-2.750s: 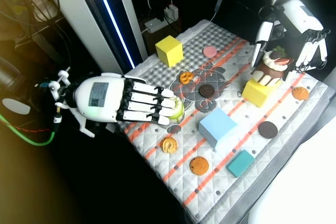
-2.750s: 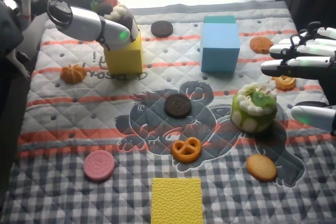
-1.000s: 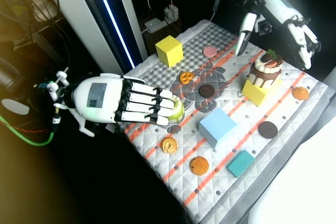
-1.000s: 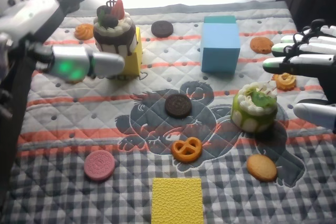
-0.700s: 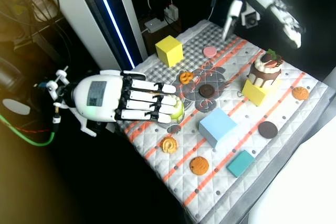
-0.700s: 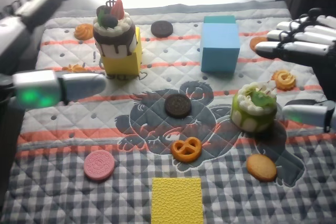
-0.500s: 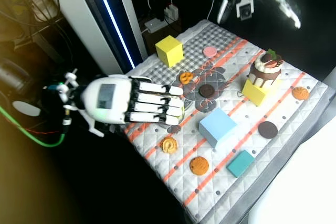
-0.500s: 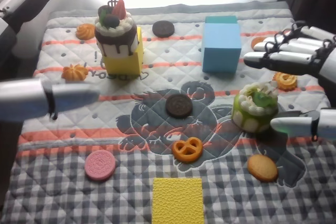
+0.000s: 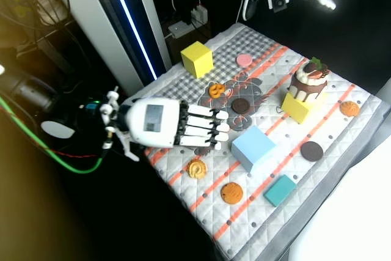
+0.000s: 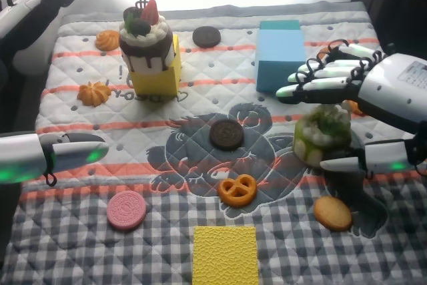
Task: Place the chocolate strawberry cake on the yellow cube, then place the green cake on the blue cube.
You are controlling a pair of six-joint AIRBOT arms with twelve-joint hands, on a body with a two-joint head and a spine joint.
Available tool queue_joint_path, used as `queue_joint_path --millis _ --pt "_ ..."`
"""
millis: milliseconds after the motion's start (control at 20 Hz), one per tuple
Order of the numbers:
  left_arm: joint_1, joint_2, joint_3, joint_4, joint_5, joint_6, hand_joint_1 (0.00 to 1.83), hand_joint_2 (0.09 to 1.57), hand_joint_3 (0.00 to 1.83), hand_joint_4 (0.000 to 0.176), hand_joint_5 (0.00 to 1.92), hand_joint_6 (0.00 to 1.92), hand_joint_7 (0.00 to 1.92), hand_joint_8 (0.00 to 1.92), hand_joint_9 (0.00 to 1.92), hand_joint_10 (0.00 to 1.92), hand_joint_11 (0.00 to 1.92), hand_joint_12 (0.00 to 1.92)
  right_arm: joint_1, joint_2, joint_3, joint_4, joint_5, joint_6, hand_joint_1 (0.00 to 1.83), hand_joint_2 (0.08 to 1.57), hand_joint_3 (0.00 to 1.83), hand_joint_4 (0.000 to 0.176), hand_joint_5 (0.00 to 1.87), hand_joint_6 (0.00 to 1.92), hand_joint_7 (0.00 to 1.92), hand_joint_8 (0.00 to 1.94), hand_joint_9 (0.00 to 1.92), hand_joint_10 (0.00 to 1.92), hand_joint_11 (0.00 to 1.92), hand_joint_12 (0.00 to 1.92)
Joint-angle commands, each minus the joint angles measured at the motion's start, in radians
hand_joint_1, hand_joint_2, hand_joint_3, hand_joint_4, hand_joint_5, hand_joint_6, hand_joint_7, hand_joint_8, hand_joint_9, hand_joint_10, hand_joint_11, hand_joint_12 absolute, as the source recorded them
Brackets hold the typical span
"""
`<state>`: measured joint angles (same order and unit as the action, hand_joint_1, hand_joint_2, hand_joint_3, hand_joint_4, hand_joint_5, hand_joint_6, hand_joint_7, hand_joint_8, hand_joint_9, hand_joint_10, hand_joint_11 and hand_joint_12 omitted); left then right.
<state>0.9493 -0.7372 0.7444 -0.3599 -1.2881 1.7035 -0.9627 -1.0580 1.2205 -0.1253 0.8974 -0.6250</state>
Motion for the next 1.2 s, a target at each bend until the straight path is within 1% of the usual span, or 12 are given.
queue_joint_path --millis 0,100,150,200,400,500,600,700,800,950,1100,1150 --pt "-0.007 0.005 -0.003 0.011 -0.125 -0.004 0.89 0.8 0.01 0.145 0.0 0.0 0.04 0.01 0.0 0.0 0.0 0.0 0.012 -0.003 0.004 0.017 0.097 0.004 1.05 1.01 0.0 0.115 0.59 0.01 0.6 0.01 0.55 0.03 0.03 1.22" --pt "-0.006 0.005 -0.003 0.011 -0.128 -0.004 0.89 0.8 0.01 0.163 0.0 0.0 0.03 0.0 0.0 0.0 0.0 0.0 0.012 0.002 0.004 0.015 0.097 0.01 1.2 1.01 0.0 0.0 0.85 0.0 0.91 0.06 0.82 0.41 0.37 1.36" --pt "-0.004 0.005 -0.004 0.01 -0.129 -0.004 0.92 0.81 0.01 0.16 0.0 0.0 0.03 0.0 0.0 0.0 0.0 0.0 0.012 0.008 0.003 0.012 0.097 0.014 1.24 1.07 0.01 0.0 1.01 0.53 0.99 0.91 0.79 0.93 0.56 1.45" --pt "-0.002 0.004 -0.004 0.008 -0.129 -0.004 0.93 0.81 0.01 0.162 0.0 0.0 0.03 0.0 0.0 0.0 0.0 0.0 0.013 0.012 0.002 0.008 0.099 0.016 1.24 1.12 0.01 0.0 0.99 0.75 0.95 1.17 0.78 1.15 0.57 1.57" --pt "0.002 0.001 -0.004 0.002 -0.129 -0.004 0.86 0.82 0.01 0.176 0.0 0.0 0.06 0.01 0.0 0.0 0.0 0.0 0.037 0.038 -0.01 -0.005 0.172 0.029 1.35 1.14 0.0 0.0 0.88 1.09 0.91 1.08 0.87 1.34 0.65 1.62" --pt "0.002 0.0 -0.004 0.002 -0.127 -0.004 0.89 0.82 0.01 0.172 0.0 0.0 0.06 0.01 0.0 0.0 0.0 0.0 0.07 0.046 -0.01 -0.005 0.219 0.03 1.21 1.15 0.0 0.016 0.88 1.1 0.92 1.17 0.78 1.27 0.59 1.66" --pt "0.002 -0.002 -0.004 0.0 -0.127 -0.004 0.96 0.81 0.0 0.167 0.0 0.0 0.06 0.0 0.02 0.01 0.0 0.0 0.13 0.042 0.012 0.001 0.228 0.028 1.32 1.19 0.0 0.0 0.91 0.96 0.77 1.41 0.69 1.54 0.51 1.8" --pt "0.003 -0.007 -0.002 0.0 -0.126 -0.004 0.97 0.8 0.0 0.174 0.0 0.0 0.06 0.0 0.01 0.0 0.0 0.0 0.154 0.025 0.026 0.032 0.227 0.009 1.25 1.19 0.0 0.0 0.9 0.96 0.81 1.46 0.69 1.51 0.58 1.78" --pt "0.002 -0.011 -0.001 -0.001 -0.125 -0.004 0.96 0.78 0.0 0.174 0.0 0.0 0.06 0.0 0.0 0.0 0.0 0.0 0.187 -0.009 0.053 0.07 0.225 -0.013 1.24 1.15 0.0 0.0 0.96 0.87 0.87 1.37 0.68 1.42 0.56 1.71" --pt "0.002 -0.011 0.0 -0.001 -0.125 -0.004 0.96 0.79 0.0 0.16 0.0 0.0 0.06 0.0 0.02 0.01 0.0 0.0 0.258 -0.057 0.101 0.079 0.167 -0.021 1.36 1.11 0.0 0.0 0.9 1.09 0.99 0.97 0.95 1.16 0.79 1.24" --pt "0.002 -0.016 0.002 -0.001 -0.122 -0.004 0.94 0.8 0.0 0.16 0.0 0.0 0.05 0.0 0.0 0.0 0.0 0.0 0.327 -0.104 0.138 0.083 0.066 -0.083 1.37 1.09 0.0 0.0 0.92 1.07 1.09 0.79 1.0 1.08 0.83 1.26" --pt "0.002 -0.016 0.002 -0.001 -0.118 -0.004 0.95 0.81 0.0 0.151 0.0 0.0 0.05 0.0 0.0 0.0 0.0 0.0 0.341 -0.121 0.153 0.084 0.043 -0.087 1.37 1.1 0.0 0.0 0.88 1.13 1.03 0.88 0.97 1.14 0.79 1.3"
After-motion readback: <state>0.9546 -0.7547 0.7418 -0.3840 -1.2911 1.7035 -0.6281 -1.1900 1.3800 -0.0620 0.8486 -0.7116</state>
